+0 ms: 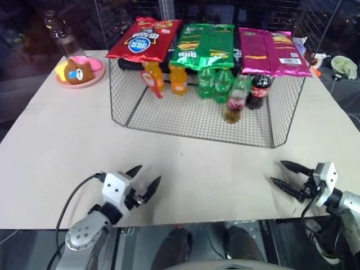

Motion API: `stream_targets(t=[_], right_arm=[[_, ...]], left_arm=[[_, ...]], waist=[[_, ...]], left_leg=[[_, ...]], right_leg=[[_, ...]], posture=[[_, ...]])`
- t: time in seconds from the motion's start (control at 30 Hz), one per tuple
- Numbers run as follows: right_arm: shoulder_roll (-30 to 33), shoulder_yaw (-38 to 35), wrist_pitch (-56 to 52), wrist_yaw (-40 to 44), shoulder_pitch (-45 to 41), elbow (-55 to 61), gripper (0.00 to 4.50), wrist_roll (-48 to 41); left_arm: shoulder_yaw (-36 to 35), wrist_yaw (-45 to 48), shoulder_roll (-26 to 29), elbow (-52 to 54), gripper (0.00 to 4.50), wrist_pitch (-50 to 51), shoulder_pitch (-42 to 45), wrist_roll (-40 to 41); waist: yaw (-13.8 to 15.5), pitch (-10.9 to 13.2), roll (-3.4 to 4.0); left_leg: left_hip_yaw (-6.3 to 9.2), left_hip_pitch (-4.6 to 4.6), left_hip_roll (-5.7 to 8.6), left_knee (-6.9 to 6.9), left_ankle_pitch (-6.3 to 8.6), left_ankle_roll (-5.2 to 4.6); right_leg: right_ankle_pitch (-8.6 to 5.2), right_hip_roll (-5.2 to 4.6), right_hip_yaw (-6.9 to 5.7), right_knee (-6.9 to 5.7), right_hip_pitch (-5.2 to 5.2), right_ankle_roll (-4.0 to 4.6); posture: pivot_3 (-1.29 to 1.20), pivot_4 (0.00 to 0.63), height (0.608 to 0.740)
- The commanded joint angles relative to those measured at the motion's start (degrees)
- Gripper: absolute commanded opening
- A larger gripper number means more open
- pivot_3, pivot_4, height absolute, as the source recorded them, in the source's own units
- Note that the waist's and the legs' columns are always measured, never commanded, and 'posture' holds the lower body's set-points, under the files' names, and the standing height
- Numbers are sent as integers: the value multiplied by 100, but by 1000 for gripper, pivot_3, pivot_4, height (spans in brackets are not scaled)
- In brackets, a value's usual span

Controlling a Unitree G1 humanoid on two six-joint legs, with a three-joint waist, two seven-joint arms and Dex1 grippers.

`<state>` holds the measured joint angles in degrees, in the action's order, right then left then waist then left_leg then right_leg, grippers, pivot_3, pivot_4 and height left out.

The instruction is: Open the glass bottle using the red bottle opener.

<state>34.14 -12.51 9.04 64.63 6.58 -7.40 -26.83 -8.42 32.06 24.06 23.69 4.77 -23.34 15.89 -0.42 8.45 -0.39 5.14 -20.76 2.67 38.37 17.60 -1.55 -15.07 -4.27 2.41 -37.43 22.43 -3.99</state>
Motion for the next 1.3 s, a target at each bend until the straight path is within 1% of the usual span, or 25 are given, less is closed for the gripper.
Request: stream_targets(t=[0.03,0.5,0.67,0.83,1.03,1.1,1.2,1.3], right_arm=[[70,-163,33,24,-29,111,3571,-88],[35,-113,-162,-81,77,511,3571,-107],[11,-106,-194,-117,78,628,3571,-137],[-44,-100,-147,-171,9,679,3571,-134],[-269,45,-252,-166,69,1231,3571,-399],[-486,66,-320,-239,29,1575,3571,-710],[-781,85,-278,-467,-88,2003,3571,-892],[-901,222,-551,-745,-137,2550,3571,-1003]], left_arm=[[-47,-1,8,203,3738,-54,-3,54],[-164,56,-39,-71,3738,-229,132,84],[-189,169,-66,-395,3738,-535,120,58],[-154,220,-87,-801,3738,-823,300,15],[-315,112,11,-933,3738,-703,919,136],[-389,36,21,-937,3738,-510,1330,280],[-496,-94,-45,-1047,3738,-212,1923,571],[-449,-97,32,-1344,3738,-104,2635,559]], waist=[[0,0,0],[3,1,1],[4,1,1],[3,1,1],[11,1,1],[11,1,1],[24,1,1],[20,1,1]], left_leg=[[0,0,0,0,0,0],[0,-1,0,-3,0,0],[0,-1,0,-4,0,0],[1,-2,0,-5,0,0],[4,-3,0,-5,0,1],[4,-3,-1,-5,0,1],[7,-7,0,-4,-1,3],[4,-8,6,-3,-9,17]], right_leg=[[0,0,0,0,0,0],[0,-1,0,3,1,0],[0,-1,0,5,1,0],[0,-1,-1,6,1,0],[0,0,-4,5,2,0],[0,0,-3,5,4,0],[1,2,-5,1,9,-1],[1,13,-3,-4,14,-1]], posture=[[0,150,740],[0,150,740],[0,150,740],[0,150,740],[0,150,740],[0,150,740],[0,150,740],[0,150,740]])
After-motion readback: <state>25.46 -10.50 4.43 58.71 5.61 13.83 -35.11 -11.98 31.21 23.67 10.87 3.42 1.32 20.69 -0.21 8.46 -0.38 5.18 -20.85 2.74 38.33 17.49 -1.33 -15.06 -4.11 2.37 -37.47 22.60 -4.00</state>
